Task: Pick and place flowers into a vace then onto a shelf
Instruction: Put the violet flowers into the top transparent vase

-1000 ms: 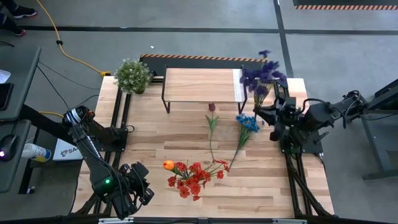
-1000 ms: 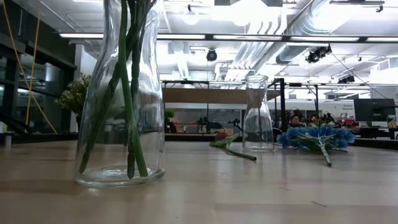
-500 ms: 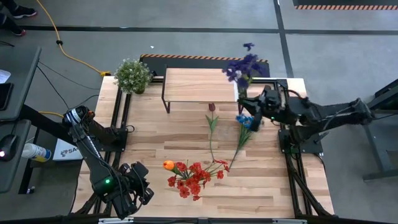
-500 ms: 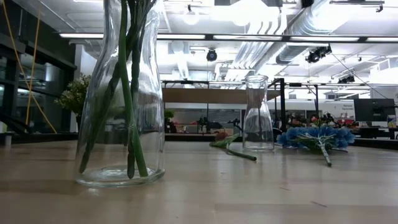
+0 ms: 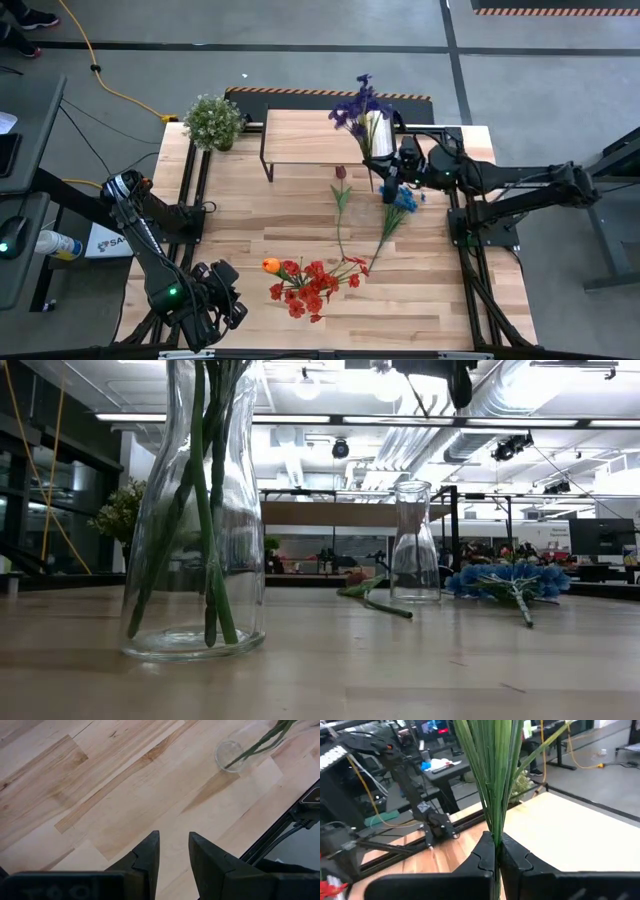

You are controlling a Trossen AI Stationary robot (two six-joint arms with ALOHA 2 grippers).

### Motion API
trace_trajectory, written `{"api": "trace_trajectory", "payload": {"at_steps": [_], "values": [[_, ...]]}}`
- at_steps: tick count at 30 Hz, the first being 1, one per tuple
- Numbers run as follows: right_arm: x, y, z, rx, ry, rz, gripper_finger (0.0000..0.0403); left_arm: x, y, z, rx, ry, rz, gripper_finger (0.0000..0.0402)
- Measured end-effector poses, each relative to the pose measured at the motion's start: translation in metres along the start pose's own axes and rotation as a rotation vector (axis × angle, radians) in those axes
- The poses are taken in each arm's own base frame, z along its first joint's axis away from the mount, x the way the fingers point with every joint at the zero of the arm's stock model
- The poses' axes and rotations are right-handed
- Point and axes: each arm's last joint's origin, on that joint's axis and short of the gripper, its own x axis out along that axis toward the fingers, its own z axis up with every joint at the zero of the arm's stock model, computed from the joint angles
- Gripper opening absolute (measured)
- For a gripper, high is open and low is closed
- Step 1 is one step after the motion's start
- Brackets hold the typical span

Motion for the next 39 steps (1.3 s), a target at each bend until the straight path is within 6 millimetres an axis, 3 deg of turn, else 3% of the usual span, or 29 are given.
{"api": "trace_trajectory", "payload": {"at_steps": [10, 23, 39], "values": [[0.011, -0.001, -0.011, -0.027, 0.018, -0.001, 0.0, 0.0, 0.0, 0.0, -0.001, 0.0, -0.001, 0.0138], [0.007, -0.017, -0.064, 0.036, -0.159, 0.1, 0.0, 0.0, -0.001, 0.0, -0.008, 0.011, -0.006, 0.0138], [0.003, -0.027, -0.085, -0.009, -0.183, 0.067, 0.0, 0.0, -0.001, 0.0, -0.008, 0.011, -0.004, 0.0138]]}}
